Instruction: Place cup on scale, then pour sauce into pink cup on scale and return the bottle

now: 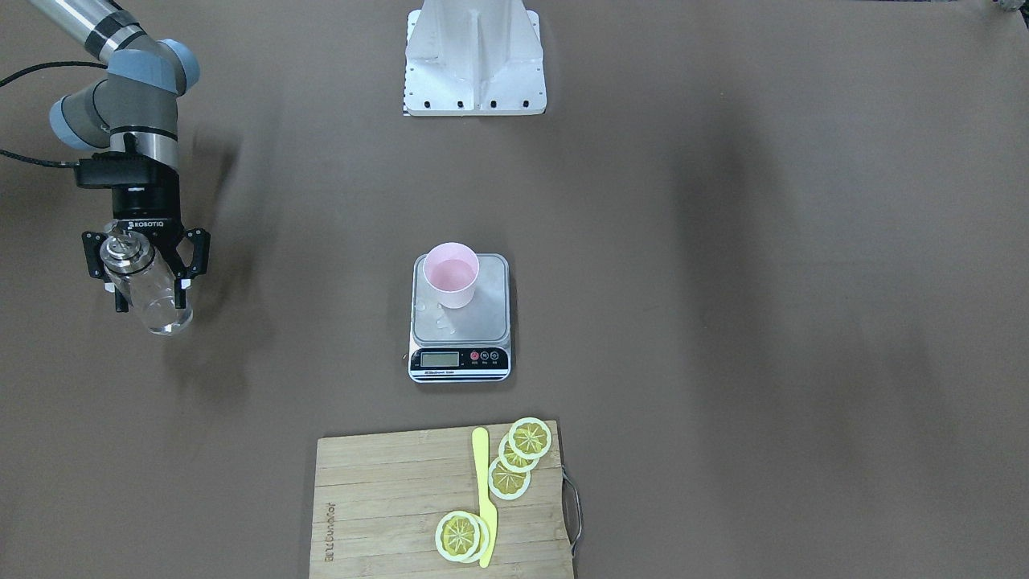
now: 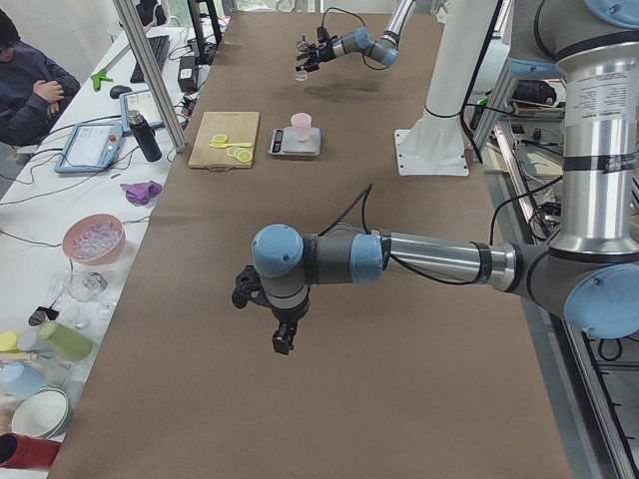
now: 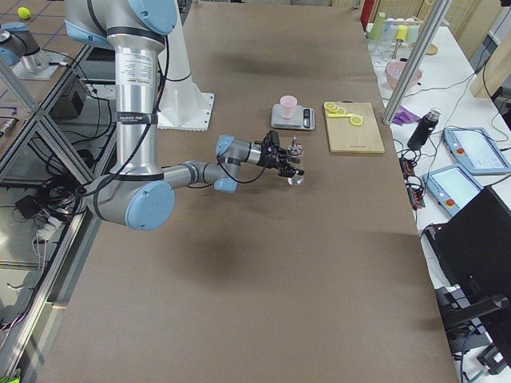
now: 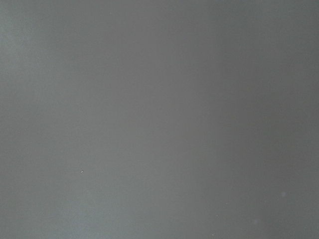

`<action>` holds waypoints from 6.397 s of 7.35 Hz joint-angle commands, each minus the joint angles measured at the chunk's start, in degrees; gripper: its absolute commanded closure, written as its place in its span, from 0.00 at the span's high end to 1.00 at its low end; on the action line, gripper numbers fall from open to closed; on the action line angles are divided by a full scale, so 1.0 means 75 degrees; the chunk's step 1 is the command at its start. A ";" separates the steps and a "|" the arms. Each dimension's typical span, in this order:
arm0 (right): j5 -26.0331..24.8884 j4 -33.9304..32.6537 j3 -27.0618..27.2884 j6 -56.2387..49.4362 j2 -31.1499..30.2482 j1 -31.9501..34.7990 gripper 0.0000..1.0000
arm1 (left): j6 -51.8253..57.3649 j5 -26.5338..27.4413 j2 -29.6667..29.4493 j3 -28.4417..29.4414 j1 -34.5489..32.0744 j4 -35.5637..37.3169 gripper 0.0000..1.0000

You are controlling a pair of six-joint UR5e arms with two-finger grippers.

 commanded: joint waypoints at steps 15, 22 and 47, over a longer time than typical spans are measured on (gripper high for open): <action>-0.2699 -1.0556 0.1186 -0.0671 0.3273 -0.1152 0.00 | -0.0117 0.0019 0.0547 0.0118 -0.0295 -0.0077 0.98; -0.3801 -1.1966 0.0215 -0.0694 0.4221 -0.1187 0.00 | -0.0117 0.0020 0.0571 0.0505 -0.0495 -0.0041 0.98; -0.5419 -1.2658 -0.0115 -0.1257 0.4387 -0.1046 0.00 | -0.0082 -0.0051 0.0653 0.1045 -0.0541 -0.0053 0.98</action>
